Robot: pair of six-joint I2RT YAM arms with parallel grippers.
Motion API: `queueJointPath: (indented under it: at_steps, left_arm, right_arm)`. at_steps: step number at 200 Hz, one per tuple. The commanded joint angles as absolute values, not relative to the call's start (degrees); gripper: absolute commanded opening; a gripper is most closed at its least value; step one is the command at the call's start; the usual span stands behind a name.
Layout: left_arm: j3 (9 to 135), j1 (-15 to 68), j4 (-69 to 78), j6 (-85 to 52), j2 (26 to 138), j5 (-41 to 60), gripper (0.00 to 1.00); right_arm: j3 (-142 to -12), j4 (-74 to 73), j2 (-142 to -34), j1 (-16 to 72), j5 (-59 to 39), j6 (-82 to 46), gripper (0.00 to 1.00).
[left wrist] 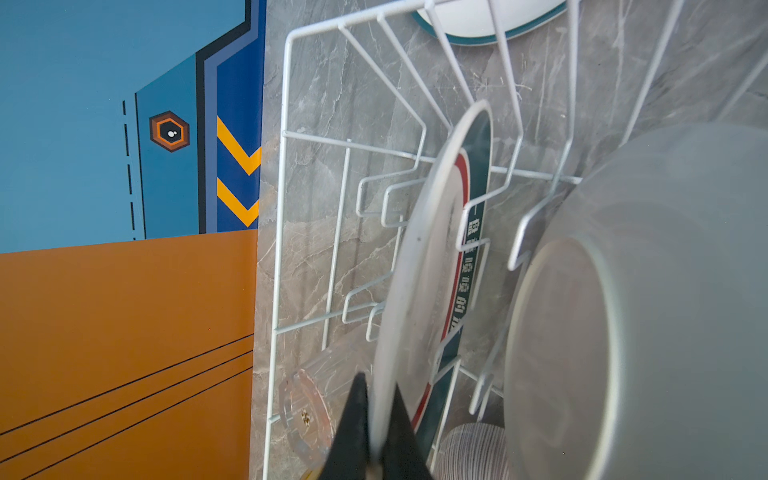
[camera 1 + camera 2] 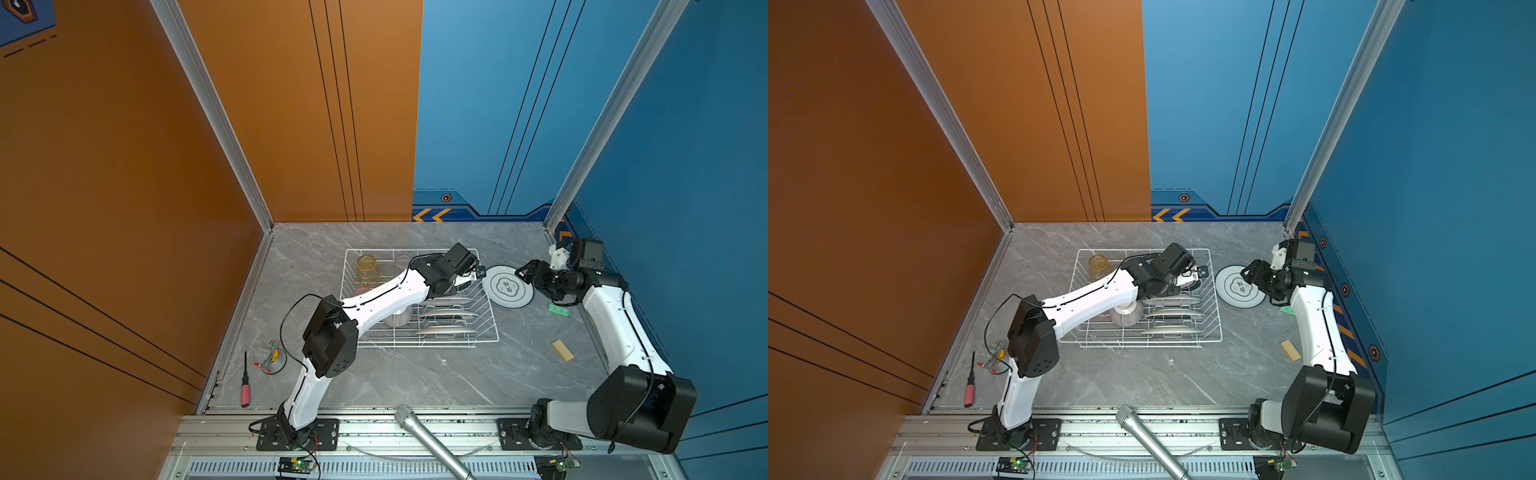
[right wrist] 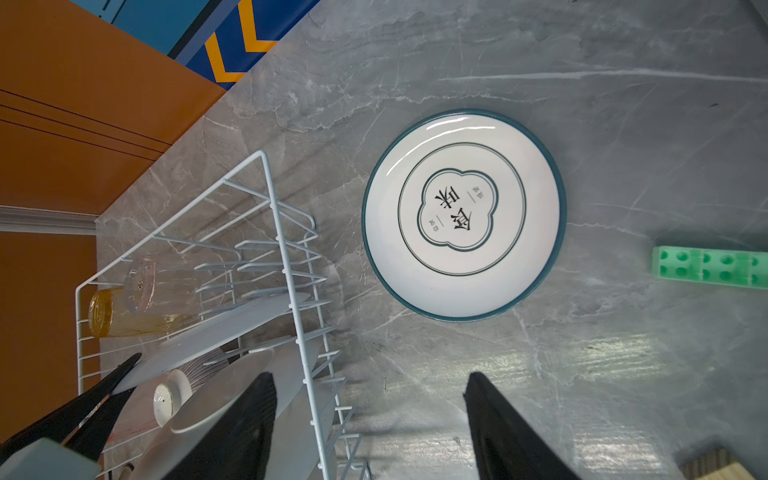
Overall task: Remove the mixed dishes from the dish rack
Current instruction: 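Lift the red-and-green rimmed plate up out of the rack with the left gripper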
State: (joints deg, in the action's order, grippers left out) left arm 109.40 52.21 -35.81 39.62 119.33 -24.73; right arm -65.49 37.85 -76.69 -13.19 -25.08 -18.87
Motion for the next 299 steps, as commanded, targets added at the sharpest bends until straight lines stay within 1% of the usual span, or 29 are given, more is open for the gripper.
queueJointPath:
  at_steps: [1,38,113,142,177,214,247,258,299]
  left_arm:
    - [109.68,52.45,-31.8,39.37,115.15,-28.19,0.0]
    - [110.21,52.26,-31.82,38.85,112.59,-28.46,0.0]
    - [111.91,51.89,-31.9,36.13,107.79,-25.68,0.0]
    - [113.44,50.73,-32.76,32.78,106.37,-22.64,0.0]
    - [116.31,48.68,-34.97,26.45,104.91,-17.69,0.0]
    - [117.93,45.22,-36.03,18.09,103.19,-9.85,0.0]
    - [117.77,40.62,-35.94,8.89,102.22,0.58,0.0]
    - [117.77,39.47,-35.95,6.08,102.13,3.3,0.0]
    - [117.88,35.54,-34.91,-4.95,102.48,16.69,0.0]
  right_arm:
    - [-64.73,36.61,-75.32,-13.53,-26.34,-19.16,0.71]
    - [-64.96,36.21,-75.41,-13.16,-26.88,-19.42,0.71]
    - [-65.54,35.56,-75.23,-12.5,-28.26,-19.43,0.7]
    - [-65.39,34.43,-74.75,-12.28,-30.08,-19.42,0.7]
    - [-64.14,30.51,-73.02,-12.03,-35.47,-19.68,0.69]
    - [-61.92,23.96,-71.08,-11.21,-41.99,-21.85,0.68]
    - [-58.22,12.35,-70.16,-10.73,-49.26,-29.72,0.67]
    - [-56.78,6.3,-70.04,-10.32,-51.22,-33.63,0.66]
    - [-53.71,-6.1,-69.92,-7.63,-52.73,-41.94,0.59]
